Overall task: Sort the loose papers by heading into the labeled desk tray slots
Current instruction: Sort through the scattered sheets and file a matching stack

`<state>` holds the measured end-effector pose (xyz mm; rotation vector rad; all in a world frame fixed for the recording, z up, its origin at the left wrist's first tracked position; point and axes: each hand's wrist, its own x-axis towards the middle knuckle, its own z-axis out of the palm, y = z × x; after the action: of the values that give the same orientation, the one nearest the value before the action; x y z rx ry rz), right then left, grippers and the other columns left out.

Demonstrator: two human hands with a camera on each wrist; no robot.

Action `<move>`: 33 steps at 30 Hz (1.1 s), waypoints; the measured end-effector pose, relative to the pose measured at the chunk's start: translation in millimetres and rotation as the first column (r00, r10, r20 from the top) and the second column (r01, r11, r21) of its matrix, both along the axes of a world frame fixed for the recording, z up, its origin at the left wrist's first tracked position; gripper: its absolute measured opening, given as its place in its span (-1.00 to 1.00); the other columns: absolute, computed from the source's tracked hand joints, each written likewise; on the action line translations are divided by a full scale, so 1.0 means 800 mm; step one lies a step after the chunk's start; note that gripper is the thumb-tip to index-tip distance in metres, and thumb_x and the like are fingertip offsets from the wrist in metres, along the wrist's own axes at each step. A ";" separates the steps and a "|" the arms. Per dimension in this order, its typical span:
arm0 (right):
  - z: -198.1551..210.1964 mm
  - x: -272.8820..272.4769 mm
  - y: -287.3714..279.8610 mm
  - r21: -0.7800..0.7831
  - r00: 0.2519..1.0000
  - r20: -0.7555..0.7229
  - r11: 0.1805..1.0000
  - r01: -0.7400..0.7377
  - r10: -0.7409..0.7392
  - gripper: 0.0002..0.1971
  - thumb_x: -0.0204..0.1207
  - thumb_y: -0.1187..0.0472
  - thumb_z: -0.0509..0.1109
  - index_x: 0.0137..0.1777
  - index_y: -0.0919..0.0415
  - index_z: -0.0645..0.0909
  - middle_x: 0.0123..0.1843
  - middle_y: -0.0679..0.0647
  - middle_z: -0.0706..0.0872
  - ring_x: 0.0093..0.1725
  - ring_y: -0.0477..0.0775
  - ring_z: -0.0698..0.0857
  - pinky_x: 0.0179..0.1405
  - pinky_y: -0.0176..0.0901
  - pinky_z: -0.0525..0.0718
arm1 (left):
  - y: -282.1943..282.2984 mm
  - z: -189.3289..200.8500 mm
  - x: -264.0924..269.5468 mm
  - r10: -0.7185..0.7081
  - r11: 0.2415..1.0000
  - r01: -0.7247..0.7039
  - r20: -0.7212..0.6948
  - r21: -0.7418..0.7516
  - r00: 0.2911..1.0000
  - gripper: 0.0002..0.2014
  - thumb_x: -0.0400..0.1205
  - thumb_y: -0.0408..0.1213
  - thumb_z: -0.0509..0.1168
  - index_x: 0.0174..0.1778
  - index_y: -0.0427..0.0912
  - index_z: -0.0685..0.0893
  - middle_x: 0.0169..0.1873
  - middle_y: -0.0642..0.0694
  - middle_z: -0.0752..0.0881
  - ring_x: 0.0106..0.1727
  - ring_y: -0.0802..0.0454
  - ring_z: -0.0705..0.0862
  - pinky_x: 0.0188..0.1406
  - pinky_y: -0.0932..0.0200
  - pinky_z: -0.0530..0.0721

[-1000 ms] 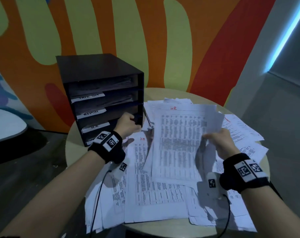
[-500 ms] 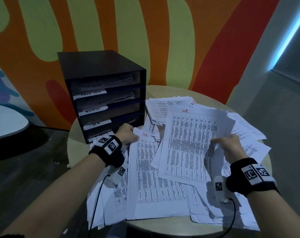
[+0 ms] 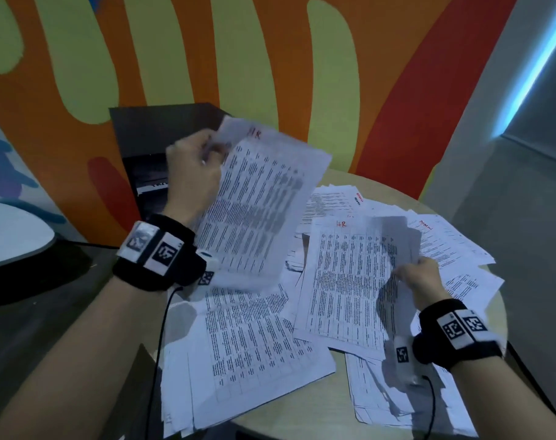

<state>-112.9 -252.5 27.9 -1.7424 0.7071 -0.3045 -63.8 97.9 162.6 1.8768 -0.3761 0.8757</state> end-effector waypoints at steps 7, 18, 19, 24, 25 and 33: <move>0.035 -0.002 0.025 0.084 0.981 0.157 0.989 -0.125 0.110 -0.82 0.27 0.65 0.33 -0.19 0.48 0.65 -0.27 0.28 0.75 -0.24 0.21 0.68 -0.31 -0.10 0.63 | -0.022 -0.018 0.029 -0.207 0.965 0.170 -0.187 -0.199 0.960 -0.77 0.65 -0.25 0.32 -0.14 -0.41 0.65 -0.21 -0.38 0.71 -0.27 -0.17 0.65 -0.24 -0.02 0.61; 0.067 -0.005 0.063 0.241 0.875 0.367 0.876 -0.417 0.316 -0.66 0.56 -0.09 0.38 0.05 0.21 0.70 -0.02 0.08 0.83 0.02 0.08 0.79 0.05 -0.02 0.68 | -0.095 -0.107 0.045 -0.300 0.915 0.099 -0.492 -0.392 0.817 -0.84 0.72 -0.29 0.21 0.21 -0.12 0.51 0.18 -0.12 0.67 0.20 -0.11 0.68 0.27 -0.12 0.65; 0.065 -0.008 0.066 0.106 0.878 0.289 0.898 -0.426 0.382 -0.75 0.54 0.07 0.46 0.05 0.26 0.67 -0.07 0.09 0.79 -0.02 0.14 0.75 -0.01 -0.02 0.66 | -0.100 -0.103 0.041 -0.299 0.919 0.108 -0.491 -0.379 0.818 -0.87 0.72 -0.29 0.22 0.18 -0.10 0.50 0.15 -0.12 0.67 0.18 -0.10 0.69 0.23 -0.08 0.67; 0.091 -0.013 0.075 -0.190 0.867 0.422 0.961 -0.201 0.265 -0.92 0.57 0.47 0.30 -0.10 0.54 0.56 -0.27 0.18 0.53 -0.34 0.04 0.53 -0.54 -0.27 0.52 | -0.104 -0.063 0.029 -0.425 0.899 0.349 -0.334 -0.266 0.841 -0.73 0.77 -0.33 0.14 0.36 -0.25 0.59 0.20 -0.10 0.73 0.22 -0.03 0.71 0.23 -0.01 0.68; 0.103 -0.015 0.077 -0.209 0.817 0.514 0.962 -0.175 0.260 -0.91 0.60 0.44 0.30 -0.11 0.43 0.60 -0.28 0.15 0.54 -0.34 -0.02 0.53 -0.51 -0.28 0.52 | -0.102 -0.050 0.026 -0.424 0.899 0.365 -0.273 -0.242 0.864 -0.71 0.79 -0.33 0.12 0.40 -0.27 0.56 0.23 -0.07 0.70 0.27 0.00 0.67 0.27 0.03 0.66; 0.115 -0.021 0.084 -0.146 0.688 0.647 0.939 -0.313 0.330 -0.67 0.44 0.44 0.52 0.07 0.03 0.63 -0.05 0.01 0.83 -0.05 0.01 0.80 -0.08 -0.14 0.77 | -0.090 -0.036 0.025 -0.506 0.841 0.451 -0.142 -0.299 0.850 -0.73 0.76 -0.33 0.18 0.37 -0.27 0.42 0.21 -0.10 0.63 0.23 0.16 0.66 0.27 0.18 0.66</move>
<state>-130.1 -185.1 119.6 -1.5844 -0.1347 -0.6489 -43.6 26.0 133.5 1.5154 -0.5438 0.3506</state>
